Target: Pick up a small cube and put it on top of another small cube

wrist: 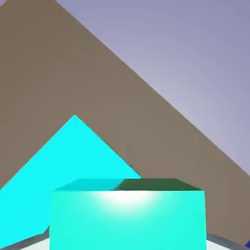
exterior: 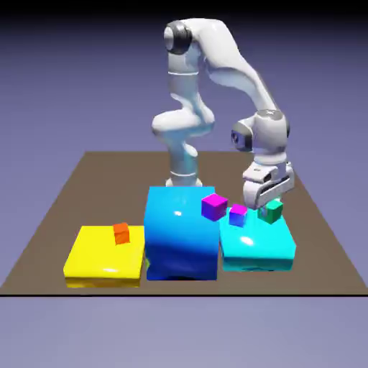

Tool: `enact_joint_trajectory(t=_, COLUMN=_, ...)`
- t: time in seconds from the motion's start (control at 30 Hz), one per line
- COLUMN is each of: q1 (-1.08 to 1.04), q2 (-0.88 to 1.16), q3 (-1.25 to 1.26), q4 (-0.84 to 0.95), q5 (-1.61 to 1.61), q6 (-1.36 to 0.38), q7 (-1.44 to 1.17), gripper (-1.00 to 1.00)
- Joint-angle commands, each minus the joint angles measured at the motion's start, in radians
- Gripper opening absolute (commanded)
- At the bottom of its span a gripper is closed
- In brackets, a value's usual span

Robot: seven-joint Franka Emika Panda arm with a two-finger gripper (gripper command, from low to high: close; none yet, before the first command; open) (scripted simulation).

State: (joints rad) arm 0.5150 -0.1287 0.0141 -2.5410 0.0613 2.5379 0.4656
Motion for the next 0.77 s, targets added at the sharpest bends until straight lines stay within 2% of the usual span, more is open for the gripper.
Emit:
enact_joint_trajectory(t=0.0, q1=0.000, q2=-0.036, q3=0.000, q4=-0.026, q5=0.001, q6=-0.011, q7=-0.015, gripper=-1.00)
enact_joint_trajectory(t=0.33, q1=-0.003, q2=-0.389, q3=-0.004, q4=-0.281, q5=0.022, q6=-0.112, q7=-0.172, gripper=-1.00)
enact_joint_trajectory(t=0.4, q1=-0.027, q2=-0.383, q3=-0.017, q4=-0.296, q5=0.026, q6=-0.090, q7=-0.176, gripper=-1.00)
enact_joint_trajectory(t=0.6, q1=-0.003, q2=-0.166, q3=-0.021, q4=-0.340, q5=0.064, q6=0.170, q7=-0.203, gripper=-1.00)
enact_joint_trajectory(t=0.63, q1=-0.003, q2=-0.166, q3=-0.021, q4=-0.340, q5=0.064, q6=0.170, q7=-0.203, gripper=-1.00)
enact_joint_trajectory(t=0.67, q1=-0.003, q2=-0.166, q3=-0.021, q4=-0.340, q5=0.064, q6=0.170, q7=-0.203, gripper=1.00)
enact_joint_trajectory(t=0.73, q1=-0.007, q2=-0.202, q3=-0.021, q4=-0.332, q5=0.058, q6=0.127, q7=-0.199, gripper=1.00)
